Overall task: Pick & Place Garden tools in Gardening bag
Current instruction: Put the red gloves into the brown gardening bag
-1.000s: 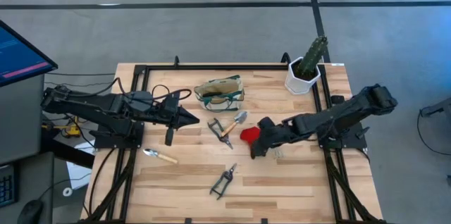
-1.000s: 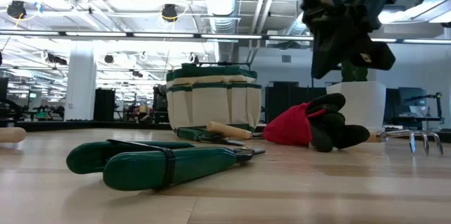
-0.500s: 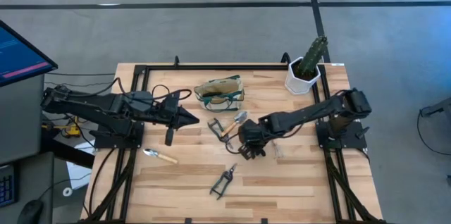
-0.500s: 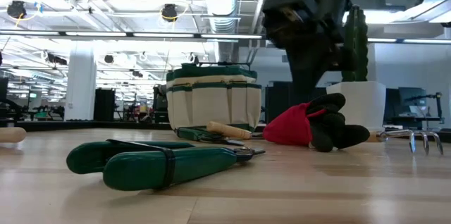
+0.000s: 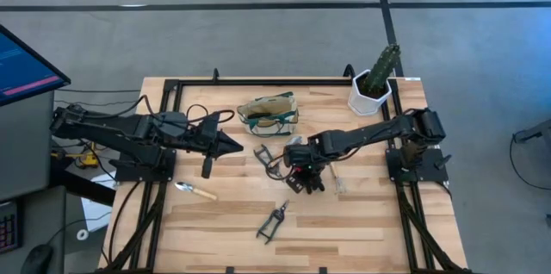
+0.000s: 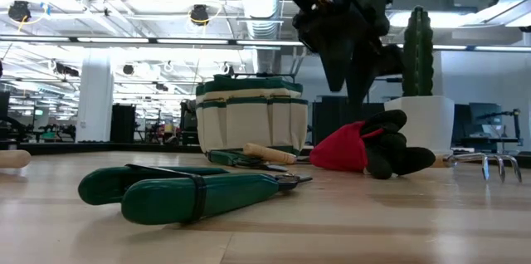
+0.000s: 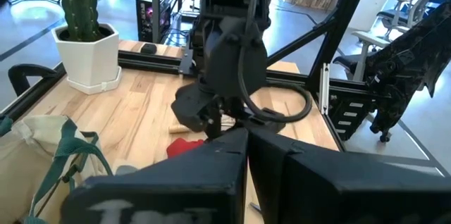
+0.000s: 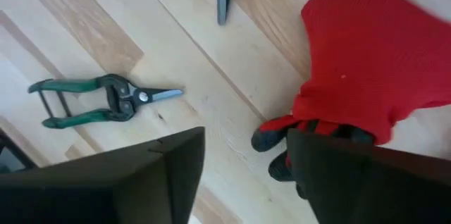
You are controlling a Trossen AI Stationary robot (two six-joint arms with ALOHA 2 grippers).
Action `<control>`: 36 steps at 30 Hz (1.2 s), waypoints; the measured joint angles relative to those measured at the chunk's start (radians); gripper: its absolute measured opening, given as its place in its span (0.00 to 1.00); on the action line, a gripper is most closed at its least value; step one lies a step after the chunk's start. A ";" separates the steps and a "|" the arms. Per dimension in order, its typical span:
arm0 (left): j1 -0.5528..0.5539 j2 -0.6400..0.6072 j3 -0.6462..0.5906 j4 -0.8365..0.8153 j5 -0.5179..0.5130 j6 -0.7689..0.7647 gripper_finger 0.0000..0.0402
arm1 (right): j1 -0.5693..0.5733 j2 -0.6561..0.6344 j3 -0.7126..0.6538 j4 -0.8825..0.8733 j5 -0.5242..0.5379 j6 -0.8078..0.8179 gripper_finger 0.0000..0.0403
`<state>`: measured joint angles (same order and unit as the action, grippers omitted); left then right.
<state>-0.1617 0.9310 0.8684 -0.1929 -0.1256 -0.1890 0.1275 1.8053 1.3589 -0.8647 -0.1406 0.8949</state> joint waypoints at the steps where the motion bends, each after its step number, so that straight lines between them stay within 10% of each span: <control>1: 0.000 0.000 0.000 -0.001 0.000 0.000 0.00 | -0.004 0.000 0.011 -0.017 0.002 -0.014 0.52; 36: 0.000 0.000 -0.001 -0.011 0.000 -0.003 0.00 | -0.063 0.113 -0.006 -0.054 0.120 -0.079 0.61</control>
<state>-0.1617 0.9314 0.8677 -0.2038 -0.1253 -0.1917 0.0647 1.9180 1.3534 -0.9190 -0.0201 0.8158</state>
